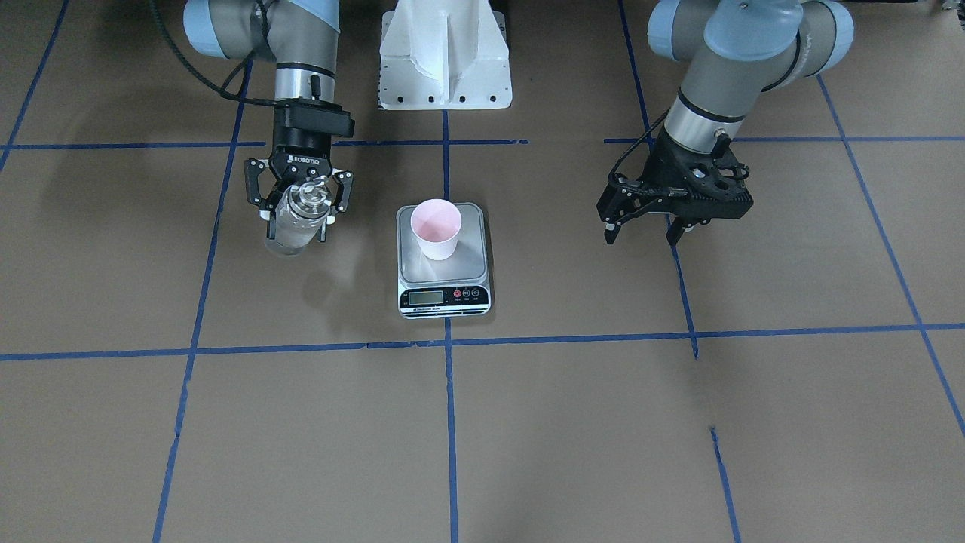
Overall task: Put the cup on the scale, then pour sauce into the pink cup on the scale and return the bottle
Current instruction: 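Carry the bottle with the right gripper over the pink cup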
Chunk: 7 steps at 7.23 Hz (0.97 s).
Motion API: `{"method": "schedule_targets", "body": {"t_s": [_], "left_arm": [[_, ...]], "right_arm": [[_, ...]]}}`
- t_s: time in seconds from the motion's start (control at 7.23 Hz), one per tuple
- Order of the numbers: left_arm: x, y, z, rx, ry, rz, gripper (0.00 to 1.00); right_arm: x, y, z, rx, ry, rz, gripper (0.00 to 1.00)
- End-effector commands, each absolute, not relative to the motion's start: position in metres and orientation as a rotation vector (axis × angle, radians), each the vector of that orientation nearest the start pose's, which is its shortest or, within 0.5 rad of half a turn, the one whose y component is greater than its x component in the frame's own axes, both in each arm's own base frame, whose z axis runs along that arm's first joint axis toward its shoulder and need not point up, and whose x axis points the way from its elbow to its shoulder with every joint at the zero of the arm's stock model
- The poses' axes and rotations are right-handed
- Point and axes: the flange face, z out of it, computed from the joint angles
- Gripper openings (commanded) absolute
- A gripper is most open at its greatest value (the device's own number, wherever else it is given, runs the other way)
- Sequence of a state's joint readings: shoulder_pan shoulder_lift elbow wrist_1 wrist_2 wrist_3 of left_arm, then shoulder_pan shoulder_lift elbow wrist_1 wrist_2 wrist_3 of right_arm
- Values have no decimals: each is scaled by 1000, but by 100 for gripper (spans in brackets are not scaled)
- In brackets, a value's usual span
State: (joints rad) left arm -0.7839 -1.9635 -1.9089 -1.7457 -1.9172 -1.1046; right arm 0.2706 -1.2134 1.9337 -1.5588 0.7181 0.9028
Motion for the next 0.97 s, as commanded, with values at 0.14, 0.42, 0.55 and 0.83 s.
{"method": "schedule_targets", "body": {"t_s": [0.14, 0.42, 0.55, 0.83], "left_arm": [[346, -486, 271, 264, 918, -140, 100], [346, -484, 278, 259, 911, -140, 100], [346, -483, 278, 257, 912, -140, 100], [347, -483, 278, 255, 911, -140, 100]], "right_arm": [[-500, -356, 272, 1011, 36, -253, 0], [-529, -354, 259, 1043, 176, -316, 0], [-533, -350, 261, 1023, 223, -355, 0], [-546, -348, 248, 1025, 230, -377, 0]]}}
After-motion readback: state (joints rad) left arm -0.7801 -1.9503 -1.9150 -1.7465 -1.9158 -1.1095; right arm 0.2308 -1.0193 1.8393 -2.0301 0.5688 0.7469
